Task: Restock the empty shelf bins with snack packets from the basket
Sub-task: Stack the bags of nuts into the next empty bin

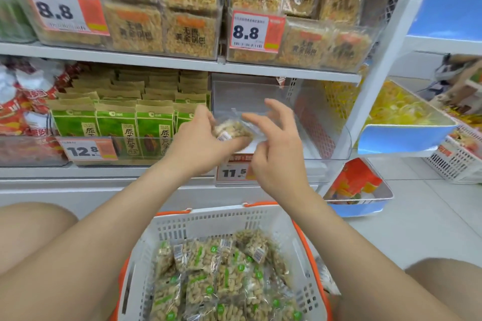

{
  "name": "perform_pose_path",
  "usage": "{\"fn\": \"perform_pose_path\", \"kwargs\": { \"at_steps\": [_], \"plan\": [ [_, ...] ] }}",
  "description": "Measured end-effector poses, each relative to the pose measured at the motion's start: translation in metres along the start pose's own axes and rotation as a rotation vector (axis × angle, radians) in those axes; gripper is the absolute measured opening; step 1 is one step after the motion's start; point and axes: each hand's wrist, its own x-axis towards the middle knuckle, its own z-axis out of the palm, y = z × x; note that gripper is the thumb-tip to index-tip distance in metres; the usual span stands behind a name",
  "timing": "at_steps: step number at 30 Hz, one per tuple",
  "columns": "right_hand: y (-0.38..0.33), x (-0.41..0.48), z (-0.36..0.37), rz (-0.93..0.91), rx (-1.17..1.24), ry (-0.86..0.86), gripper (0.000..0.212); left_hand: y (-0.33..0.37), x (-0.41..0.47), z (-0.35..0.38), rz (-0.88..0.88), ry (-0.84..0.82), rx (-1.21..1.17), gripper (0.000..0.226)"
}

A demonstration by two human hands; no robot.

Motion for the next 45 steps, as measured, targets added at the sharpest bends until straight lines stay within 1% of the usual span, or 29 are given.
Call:
{"fn": "perform_pose_path", "kwargs": {
  "at_steps": [2, 4, 6, 7, 8, 9, 10, 12, 13, 15, 17, 19, 21, 23, 25, 26, 27, 29, 31, 34, 36, 38, 40, 42, 43, 45],
  "plan": [
    [0.004, 0.01, 0.001, -0.197, -0.133, -0.099, 0.074, 0.006, 0.009, 0.002, -0.104, 0.047, -0.124, 0.066],
    [0.008, 0.019, 0.003, -0.291, -0.241, -0.181, 0.075, 0.014, 0.016, 0.004, -0.157, 0.036, -0.298, 0.048],
    [0.014, 0.03, 0.006, -0.278, -0.306, -0.193, 0.071, 0.021, 0.021, 0.007, -0.176, -0.028, -0.428, 0.03],
    [0.019, 0.036, 0.007, -0.257, -0.312, -0.192, 0.066, 0.025, 0.023, 0.008, -0.173, -0.049, -0.458, 0.027],
    [0.026, 0.043, 0.008, -0.233, -0.295, -0.204, 0.061, 0.028, 0.027, 0.008, -0.171, -0.049, -0.472, 0.031],
    [0.033, 0.051, 0.008, -0.195, -0.253, -0.243, 0.054, 0.029, 0.032, 0.008, -0.167, -0.027, -0.49, 0.036],
    [0.039, 0.06, 0.008, -0.133, -0.182, -0.307, 0.048, 0.031, 0.038, 0.007, -0.161, 0.01, -0.522, 0.036],
    [0.047, 0.076, 0.008, 0.037, -0.016, -0.457, 0.039, 0.03, 0.052, 0.003, -0.181, 0.076, -0.596, 0.025],
    [0.049, 0.084, 0.008, 0.126, 0.054, -0.52, 0.035, 0.026, 0.059, 0.003, -0.194, 0.083, -0.595, 0.024],
    [0.055, 0.097, 0.012, 0.309, 0.184, -0.614, 0.031, 0.017, 0.068, 0.003, -0.176, 0.036, -0.454, 0.038],
    [0.063, 0.107, 0.018, 0.463, 0.268, -0.661, 0.029, 0.01, 0.074, 0.004, -0.112, -0.002, -0.283, 0.053],
    [0.076, 0.112, 0.025, 0.534, 0.312, -0.634, 0.022, 0.005, 0.082, 0.005, -0.04, 0.022, -0.182, 0.061],
    [0.087, 0.112, 0.032, 0.587, 0.408, -0.584, 0.026, 0.002, 0.09, 0.006, 0.025, 0.049, -0.019, 0.065],
    [0.092, 0.11, 0.04, 0.636, 0.48, -0.557, 0.032, -0.003, 0.097, 0.009, 0.094, 0.091, 0.21, 0.054],
    [0.091, 0.11, 0.047, 0.672, 0.556, -0.534, 0.027, -0.005, 0.101, 0.012, 0.143, 0.148, 0.393, 0.037],
    [0.089, 0.111, 0.051, 0.679, 0.59, -0.533, 0.025, -0.005, 0.101, 0.014, 0.18, 0.169, 0.434, 0.035],
    [0.087, 0.112, 0.053, 0.659, 0.583, -0.543, 0.023, -0.005, 0.103, 0.017, 0.235, 0.177, 0.462, 0.041],
    [0.084, 0.115, 0.055, 0.55, 0.473, -0.564, 0.021, -0.005, 0.105, 0.021, 0.36, 0.161, 0.57, 0.061],
    [0.084, 0.118, 0.051, 0.454, 0.412, -0.544, 0.022, -0.005, 0.106, 0.022, 0.439, 0.124, 0.655, 0.07],
    [0.087, 0.12, 0.037, 0.4, 0.398, -0.443, 0.026, -0.006, 0.103, 0.02, 0.406, 0.043, 0.604, 0.08],
    [0.089, 0.116, 0.028, 0.369, 0.392, -0.435, 0.032, -0.006, 0.099, 0.02, 0.415, 0.036, 0.634, 0.083],
    [0.089, 0.111, 0.021, 0.366, 0.424, -0.413, 0.035, -0.005, 0.096, 0.019, 0.42, 0.056, 0.668, 0.075],
    [0.09, 0.107, 0.016, 0.412, 0.477, -0.361, 0.042, -0.002, 0.094, 0.019, 0.438, 0.135, 0.622, 0.063],
    [0.09, 0.105, 0.012, 0.466, 0.555, -0.333, 0.057, 0.0, 0.093, 0.021, 0.459, 0.225, 0.504, 0.053],
    [0.092, 0.105, 0.011, 0.498, 0.61, -0.323, 0.062, 0.001, 0.092, 0.022, 0.45, 0.252, 0.405, 0.049],
    [0.093, 0.105, 0.011, 0.608, 0.72, -0.334, 0.059, 0.002, 0.091, 0.026, 0.362, 0.278, 0.168, 0.046]
  ]
}}
